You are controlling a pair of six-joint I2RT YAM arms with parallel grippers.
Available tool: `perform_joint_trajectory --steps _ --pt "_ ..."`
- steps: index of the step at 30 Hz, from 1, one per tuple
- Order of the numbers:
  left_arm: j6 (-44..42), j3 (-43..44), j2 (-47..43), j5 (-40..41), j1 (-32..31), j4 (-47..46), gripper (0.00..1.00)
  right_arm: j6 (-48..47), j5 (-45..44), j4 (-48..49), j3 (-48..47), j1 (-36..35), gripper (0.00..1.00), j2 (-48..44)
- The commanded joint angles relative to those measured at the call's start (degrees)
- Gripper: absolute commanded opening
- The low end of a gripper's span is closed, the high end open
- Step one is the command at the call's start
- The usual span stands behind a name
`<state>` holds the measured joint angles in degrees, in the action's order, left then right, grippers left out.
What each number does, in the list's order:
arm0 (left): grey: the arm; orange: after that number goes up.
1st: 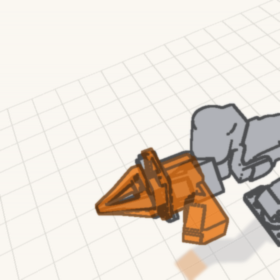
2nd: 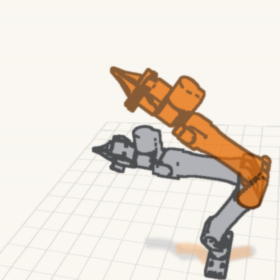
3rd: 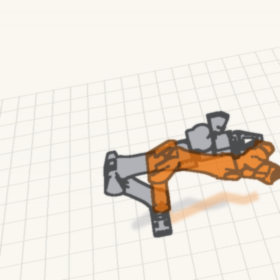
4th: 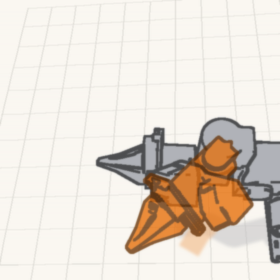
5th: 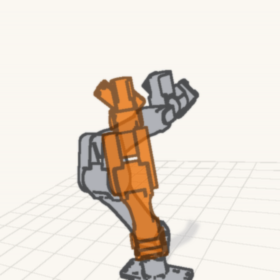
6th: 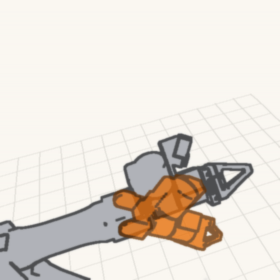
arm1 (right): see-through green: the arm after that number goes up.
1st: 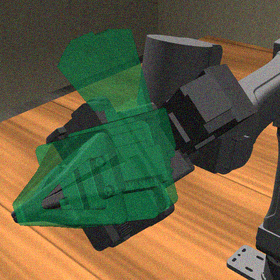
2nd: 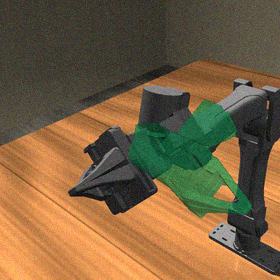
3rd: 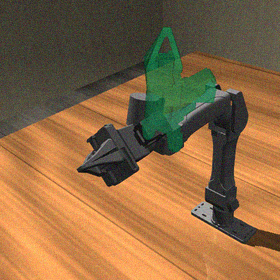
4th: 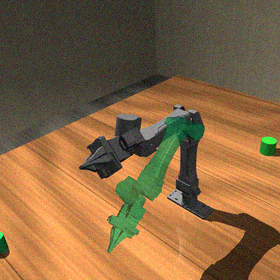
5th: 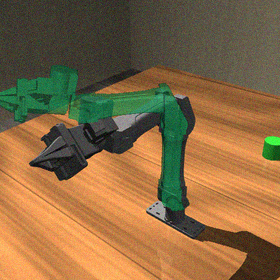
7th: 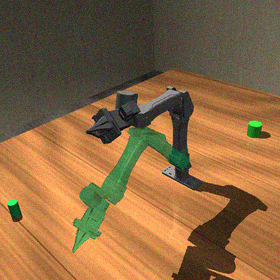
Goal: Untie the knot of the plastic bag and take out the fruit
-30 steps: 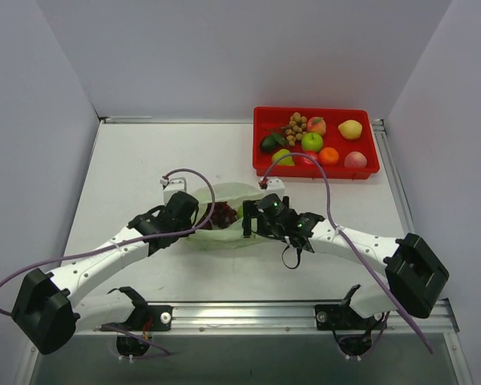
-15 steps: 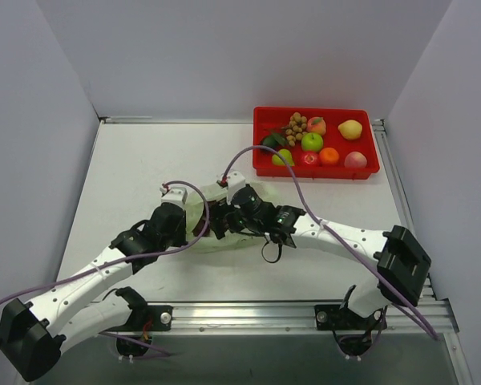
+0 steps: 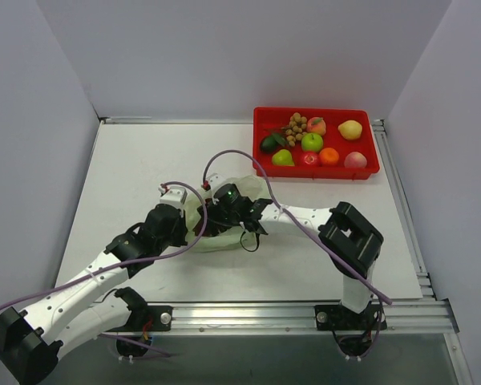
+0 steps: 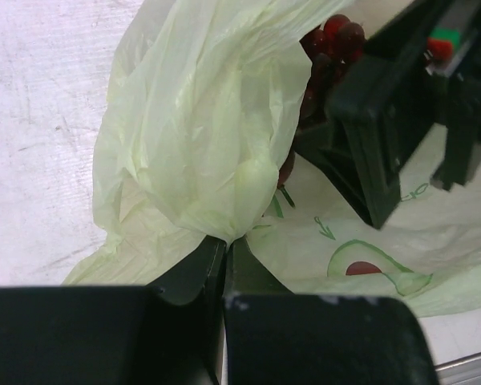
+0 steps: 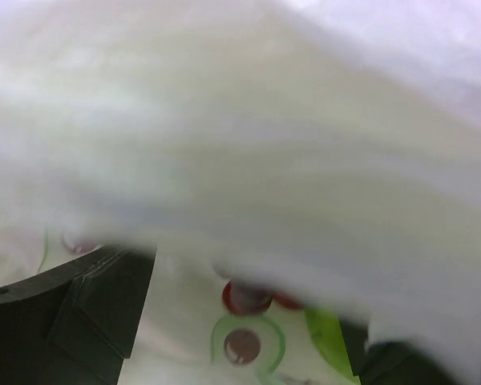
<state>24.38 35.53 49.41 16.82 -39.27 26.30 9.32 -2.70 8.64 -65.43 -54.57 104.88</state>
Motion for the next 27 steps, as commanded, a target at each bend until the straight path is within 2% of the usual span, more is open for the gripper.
perform_joint_trajectory --steps 1,4,7,10,11,14,15,16,27 --pt "-0.6 -0.1 -1.0 -1.3 0.2 -2.4 0.0 -1.1 0.7 3.6 -4.9 1.7 0.87 3.3" --pt "-0.9 -0.4 -1.5 -1.4 0.2 -2.1 0.0 -1.1 2.2 3.0 -7.2 1.9 0.87 6.7" --pt "-0.9 -0.3 -1.5 -1.2 0.2 -2.2 0.0 -0.7 3.8 2.9 -7.3 1.9 0.78 7.9" --pt "-1.3 0.0 -1.0 -0.6 0.2 -2.2 0.0 -0.7 5.0 3.6 -5.6 1.9 0.49 6.5" --pt "-1.4 0.2 -0.8 -0.5 0.3 -2.1 0.0 -0.9 5.9 3.6 -4.6 1.9 0.31 5.8" --pt "-1.4 0.2 -0.9 0.1 0.2 -2.0 0.0 -1.0 7.1 3.7 -3.3 1.8 0.07 2.3" --pt "-1.4 0.1 -1.1 0.8 0.3 -1.9 0.0 -1.1 7.4 3.7 -2.3 1.8 0.03 1.2" --pt "-1.4 0.2 -1.1 1.2 0.2 -1.9 0.0 -1.0 7.7 3.7 -1.8 1.7 0.0 -0.8" --pt "-2.5 0.9 -1.7 5.4 0.3 -1.4 0.0 -3.9 13.6 -1.4 2.1 0.3 0.0 -13.9"
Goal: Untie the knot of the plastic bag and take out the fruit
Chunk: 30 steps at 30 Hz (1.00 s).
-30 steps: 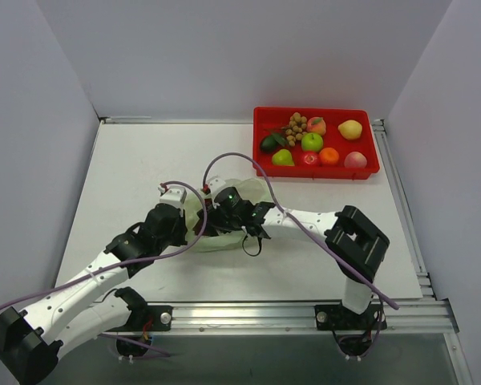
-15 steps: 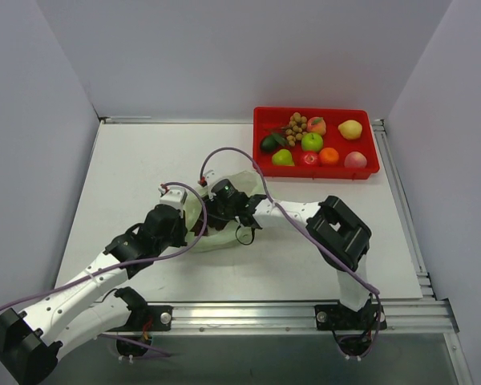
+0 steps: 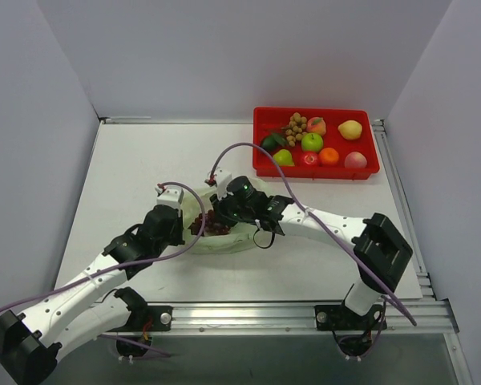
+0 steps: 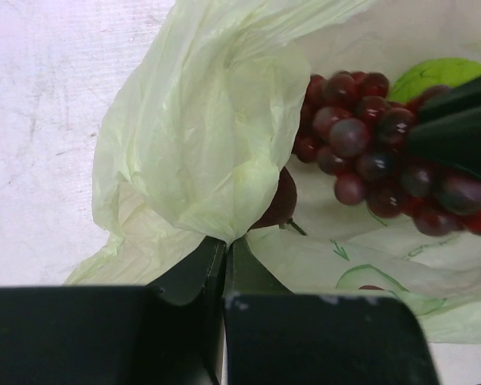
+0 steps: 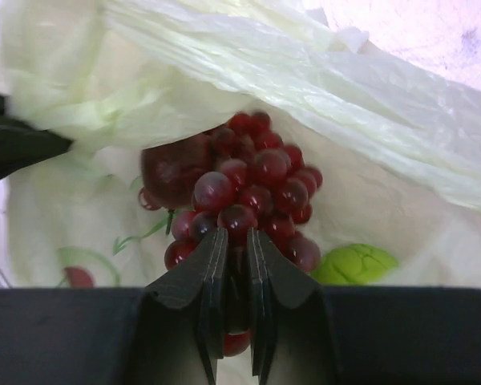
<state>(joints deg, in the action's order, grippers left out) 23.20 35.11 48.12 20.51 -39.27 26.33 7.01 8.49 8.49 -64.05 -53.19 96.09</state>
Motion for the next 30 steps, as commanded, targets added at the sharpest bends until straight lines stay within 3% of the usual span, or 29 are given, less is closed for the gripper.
perform_joint_trajectory --steps 1,13,19,25,30 --pt "-1.5 1.3 -0.1 1.5 0.3 -1.5 0.0 -1.8 2.5 -2.2 0.8 -1.2 0.0 -7.1" --pt "-2.6 1.3 1.1 -1.3 0.3 -2.7 0.0 -0.7 3.6 -6.4 -1.4 -1.7 0.0 -16.6" --pt "-2.5 1.1 1.0 -1.4 0.4 -2.7 0.0 -0.4 4.0 -11.4 -10.2 -1.5 0.0 -18.7" --pt "-2.5 1.4 2.0 -2.1 0.5 -2.5 0.0 2.0 11.6 -13.6 -19.3 3.3 0.0 -21.7" --pt "-2.5 1.6 2.4 -2.5 1.1 -2.1 0.0 1.4 12.7 -13.9 -22.5 10.1 0.0 -23.8"
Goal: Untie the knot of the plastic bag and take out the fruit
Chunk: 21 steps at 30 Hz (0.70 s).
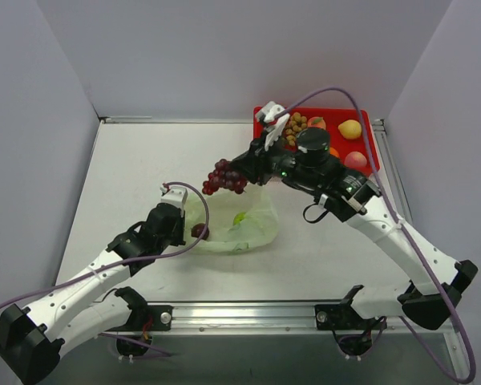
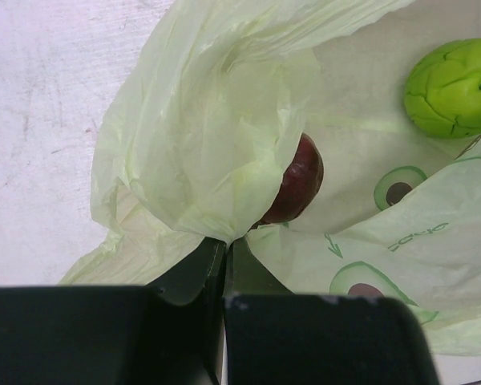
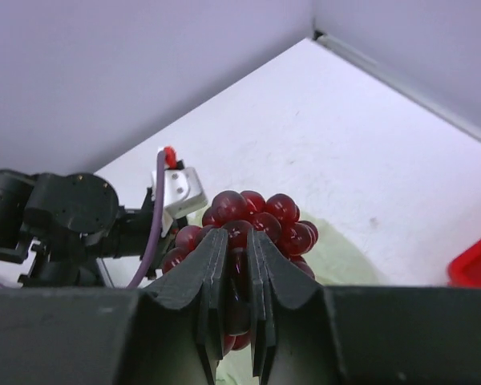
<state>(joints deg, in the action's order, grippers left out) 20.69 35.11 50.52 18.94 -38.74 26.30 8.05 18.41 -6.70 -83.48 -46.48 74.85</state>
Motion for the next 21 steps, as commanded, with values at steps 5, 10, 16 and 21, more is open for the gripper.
perform_joint_trajectory --steps 5,10,16,21 --pt "0.2 1.6 0.0 -1.4 1.1 -2.0 0.0 0.1 1.9 1.2 -4.2 13.7 0.0 -1.5" --pt "0.2 1.6 -0.2 -1.5 1.3 -2.0 0.0 -2.5 0.3 1.8 -6.2 24.6 0.0 3.8" --pt "0.3 1.7 0.4 -2.2 1.7 -2.1 0.0 -5.4 -3.6 4.4 -11.2 36.7 0.0 15.7" --pt "0.1 1.7 1.1 -2.0 2.0 -2.1 0.0 -6.5 -5.0 4.9 -17.8 43.5 0.0 28.0"
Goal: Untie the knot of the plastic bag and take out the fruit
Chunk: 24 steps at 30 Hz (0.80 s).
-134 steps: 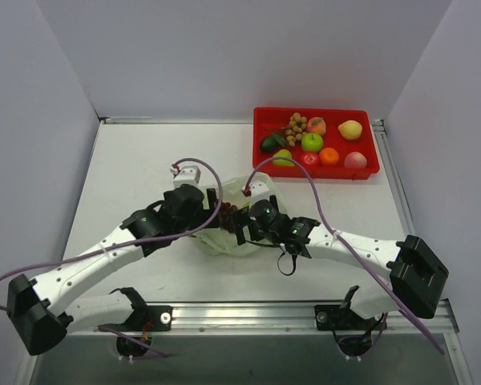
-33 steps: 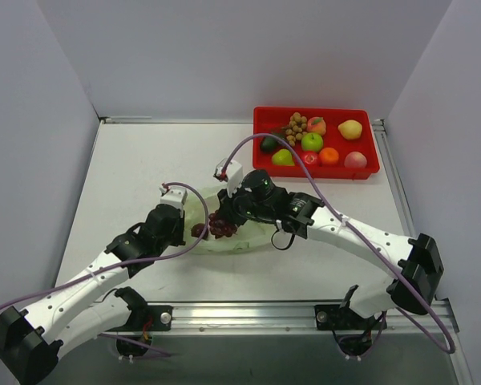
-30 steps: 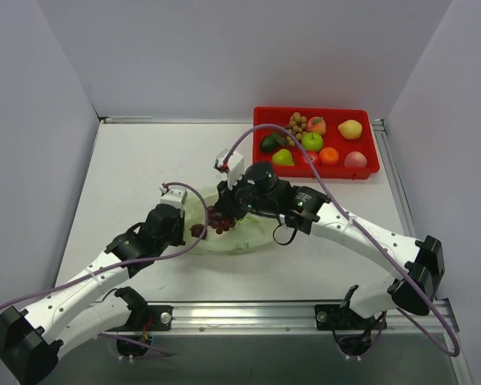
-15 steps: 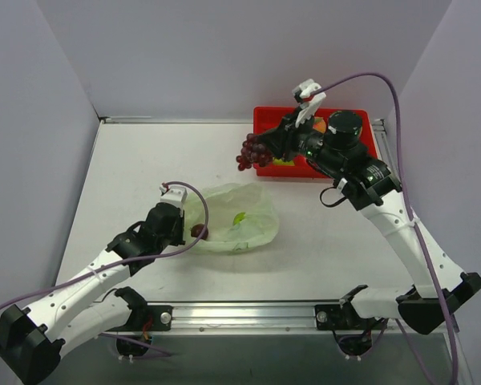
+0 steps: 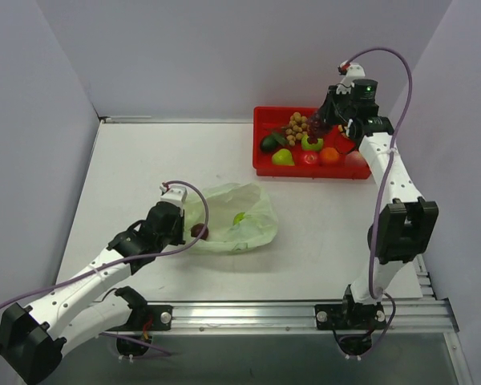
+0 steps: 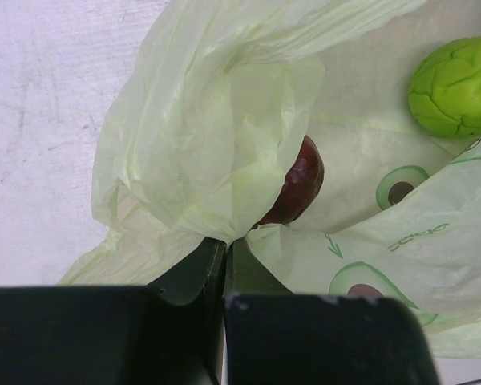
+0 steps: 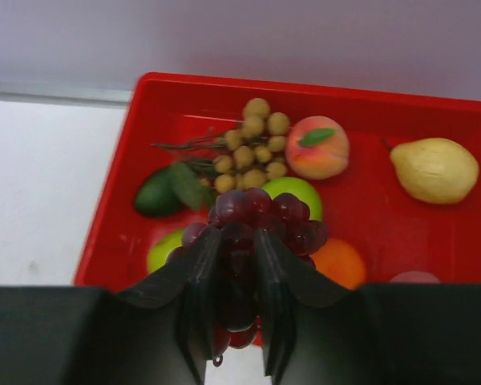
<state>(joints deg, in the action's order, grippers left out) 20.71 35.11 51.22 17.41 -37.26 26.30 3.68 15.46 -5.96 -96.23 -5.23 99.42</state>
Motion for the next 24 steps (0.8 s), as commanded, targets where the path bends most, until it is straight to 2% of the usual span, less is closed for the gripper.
perform_joint_trajectory --steps 1,4,7,13,17,24 --pt "0.0 1.7 0.6 -0.4 0.6 -2.1 0.0 -2.4 -3.0 3.9 -6.1 2.5 0.27 4.9" --pt "0.0 1.8 1.1 -0.5 0.9 -2.3 0.0 -3.2 -4.8 0.8 -8.8 2.5 0.75 8.4" --pt "0.0 1.9 1.7 -1.1 1.0 -2.5 0.0 -2.5 -4.3 -0.6 -5.4 0.2 0.85 6.0" --pt "0.0 1.8 1.9 -1.8 1.5 -2.7 0.0 1.1 -2.5 -1.1 8.8 -7.4 0.87 -6.2" --pt "0.5 1.6 1.6 -1.4 1.5 -2.6 0.0 3.4 -1.3 -1.5 16.7 -17.2 0.86 -16.2" --pt "-0.3 4.7 1.9 2.2 2.1 -2.8 0.0 10.8 2.3 4.3 30.2 -32.1 0.83 -24.4"
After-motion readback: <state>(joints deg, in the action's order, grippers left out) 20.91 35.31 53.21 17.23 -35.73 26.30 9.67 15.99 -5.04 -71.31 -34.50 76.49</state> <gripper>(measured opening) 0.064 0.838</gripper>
